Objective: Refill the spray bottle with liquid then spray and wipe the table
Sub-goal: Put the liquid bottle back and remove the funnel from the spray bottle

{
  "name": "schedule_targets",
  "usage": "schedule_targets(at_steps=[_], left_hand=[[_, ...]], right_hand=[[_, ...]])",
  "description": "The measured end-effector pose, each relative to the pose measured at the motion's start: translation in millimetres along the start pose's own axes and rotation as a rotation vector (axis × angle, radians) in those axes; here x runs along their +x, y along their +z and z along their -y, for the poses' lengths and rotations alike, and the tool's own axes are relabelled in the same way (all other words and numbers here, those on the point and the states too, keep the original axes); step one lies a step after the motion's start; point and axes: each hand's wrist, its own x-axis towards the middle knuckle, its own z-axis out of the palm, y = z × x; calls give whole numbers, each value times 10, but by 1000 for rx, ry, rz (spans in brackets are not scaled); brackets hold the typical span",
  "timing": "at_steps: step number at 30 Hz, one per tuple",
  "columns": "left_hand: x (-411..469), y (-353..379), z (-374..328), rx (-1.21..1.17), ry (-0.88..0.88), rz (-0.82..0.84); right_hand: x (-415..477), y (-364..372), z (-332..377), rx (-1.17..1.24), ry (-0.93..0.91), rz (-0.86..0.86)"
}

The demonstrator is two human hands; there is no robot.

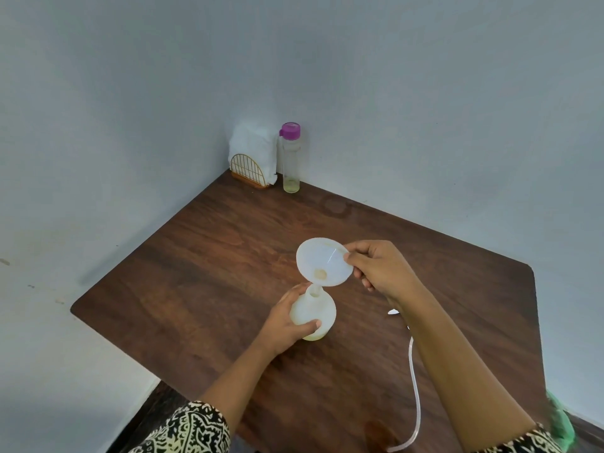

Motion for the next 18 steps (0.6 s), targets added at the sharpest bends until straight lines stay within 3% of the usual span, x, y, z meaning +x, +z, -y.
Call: schedule_targets(at_steps=[11, 16, 18], left_hand=[[118, -333, 41, -118, -26, 180], [423, -715, -4, -132, -69, -91], [672, -773, -15, 31, -101, -184]], right_hand=[[288, -213, -23, 458, 33, -66], [874, -272, -170, 581, 101, -204], [1175, -236, -234, 540, 82, -270]])
